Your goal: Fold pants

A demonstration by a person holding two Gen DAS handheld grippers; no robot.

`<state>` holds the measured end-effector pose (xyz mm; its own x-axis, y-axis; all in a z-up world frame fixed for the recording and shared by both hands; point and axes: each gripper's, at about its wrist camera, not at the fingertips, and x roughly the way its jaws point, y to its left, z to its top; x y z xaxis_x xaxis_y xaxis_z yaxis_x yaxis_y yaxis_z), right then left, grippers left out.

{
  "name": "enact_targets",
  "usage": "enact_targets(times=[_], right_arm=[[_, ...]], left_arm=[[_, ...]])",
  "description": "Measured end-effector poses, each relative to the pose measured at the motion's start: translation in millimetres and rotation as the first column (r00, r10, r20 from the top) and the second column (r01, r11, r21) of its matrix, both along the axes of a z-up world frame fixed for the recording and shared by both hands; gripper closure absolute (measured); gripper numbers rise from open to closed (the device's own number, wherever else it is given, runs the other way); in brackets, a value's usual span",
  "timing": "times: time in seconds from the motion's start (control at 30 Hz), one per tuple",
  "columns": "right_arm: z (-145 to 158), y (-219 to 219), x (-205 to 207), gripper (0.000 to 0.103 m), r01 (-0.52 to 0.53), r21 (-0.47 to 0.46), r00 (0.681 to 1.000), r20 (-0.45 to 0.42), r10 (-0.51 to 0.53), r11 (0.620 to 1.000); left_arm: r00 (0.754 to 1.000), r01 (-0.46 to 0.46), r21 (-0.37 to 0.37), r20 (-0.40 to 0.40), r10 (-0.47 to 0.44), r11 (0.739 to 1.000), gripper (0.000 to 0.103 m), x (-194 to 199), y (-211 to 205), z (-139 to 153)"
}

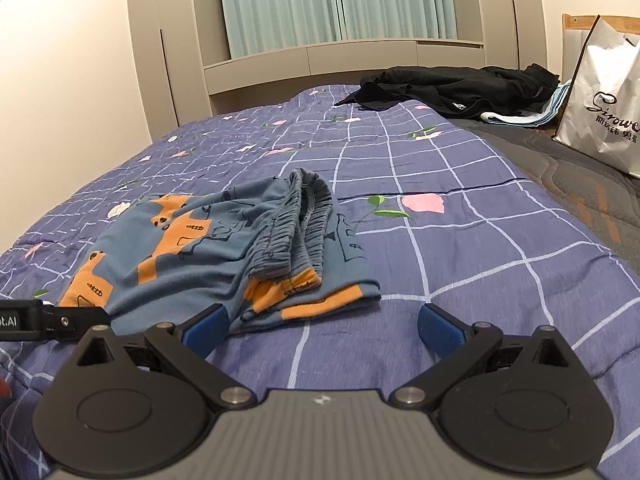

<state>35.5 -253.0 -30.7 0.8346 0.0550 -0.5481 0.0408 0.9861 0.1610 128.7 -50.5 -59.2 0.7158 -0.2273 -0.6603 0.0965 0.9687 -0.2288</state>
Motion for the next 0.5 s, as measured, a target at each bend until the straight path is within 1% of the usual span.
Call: enact_targets(times=[0.27, 0.33, 0.5], right_arm=[[-2.9, 4.3, -6.1, 0.000, -0.001, -0.017, 1.000, 0.011, 0.001, 1.000], [-3.7, 5.9, -7.8, 0.000, -0.003, -0.021, 1.000, 0.012, 0.003, 1.000], [-3.8, 5.8, -10.2, 0.000, -0.008, -0.018, 1.000, 0.022, 0.008, 1.000]], left_arm=[[1.000, 0.016, 0.004, -0.018, -0.016, 1.000, 0.001, -7.0, 1.4, 4.2], [0.999, 0.028, -0.006, -0.021, -0.028, 1.000, 0.001, -11.1, 4.0, 7.1], [1.000, 0.031, -0.040, 0.000, -0.031, 0.999, 0.001, -19.3, 12.9, 18.0]])
